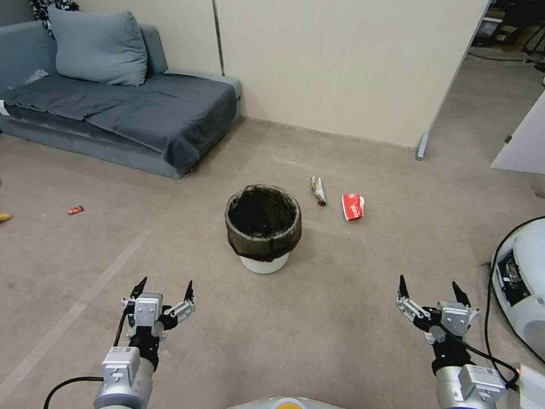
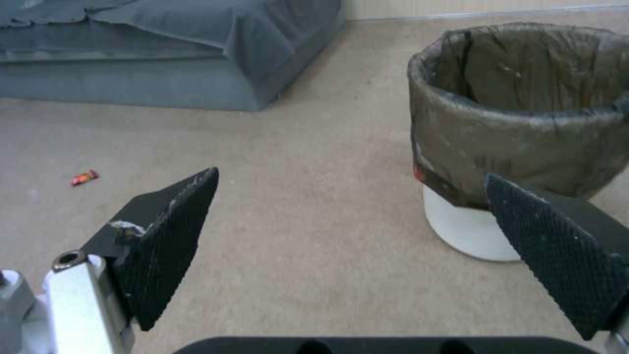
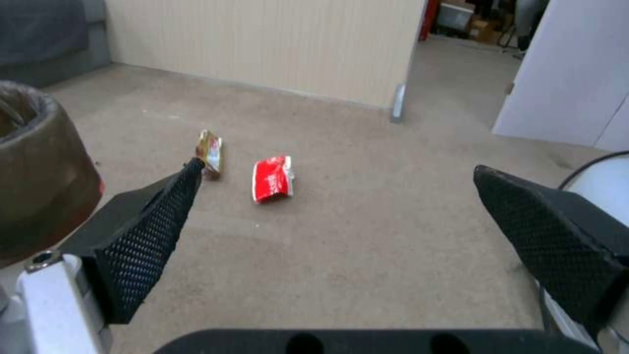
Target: Pick up the trash bin, then pick up the garbage from the floor and place it into the trash bin.
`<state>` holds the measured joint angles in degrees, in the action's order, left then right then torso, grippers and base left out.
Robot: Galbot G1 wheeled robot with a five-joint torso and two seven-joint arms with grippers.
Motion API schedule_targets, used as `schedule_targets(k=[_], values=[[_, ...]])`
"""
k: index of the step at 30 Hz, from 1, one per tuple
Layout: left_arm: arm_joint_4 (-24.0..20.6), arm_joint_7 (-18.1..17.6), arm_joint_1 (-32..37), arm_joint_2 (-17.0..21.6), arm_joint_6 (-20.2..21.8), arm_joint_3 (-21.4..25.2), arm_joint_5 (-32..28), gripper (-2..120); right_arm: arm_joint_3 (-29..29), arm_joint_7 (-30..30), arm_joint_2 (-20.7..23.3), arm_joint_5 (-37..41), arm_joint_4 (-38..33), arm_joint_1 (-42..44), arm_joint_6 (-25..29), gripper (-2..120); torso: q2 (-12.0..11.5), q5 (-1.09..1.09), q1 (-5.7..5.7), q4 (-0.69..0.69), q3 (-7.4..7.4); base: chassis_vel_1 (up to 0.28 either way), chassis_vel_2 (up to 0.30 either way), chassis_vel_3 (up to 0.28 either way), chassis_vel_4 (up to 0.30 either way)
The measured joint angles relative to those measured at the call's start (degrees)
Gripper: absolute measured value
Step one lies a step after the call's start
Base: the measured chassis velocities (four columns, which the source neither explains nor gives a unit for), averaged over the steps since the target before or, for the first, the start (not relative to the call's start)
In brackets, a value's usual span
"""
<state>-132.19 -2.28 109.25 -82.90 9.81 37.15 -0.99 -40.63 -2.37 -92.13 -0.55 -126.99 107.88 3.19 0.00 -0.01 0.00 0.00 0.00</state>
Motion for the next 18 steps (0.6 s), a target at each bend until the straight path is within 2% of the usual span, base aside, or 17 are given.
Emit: schedule_targets(k=[18], values=[[0.00, 0.03, 0.13, -0.04, 0.12, -0.30, 0.05, 100, 0.03, -0.12, 0.00, 0.01, 0.01, 0.29, 0.34, 100, 0.00, 0.01, 0.00, 0.00, 0.00, -0.111, 0.105, 0.114, -0.107]])
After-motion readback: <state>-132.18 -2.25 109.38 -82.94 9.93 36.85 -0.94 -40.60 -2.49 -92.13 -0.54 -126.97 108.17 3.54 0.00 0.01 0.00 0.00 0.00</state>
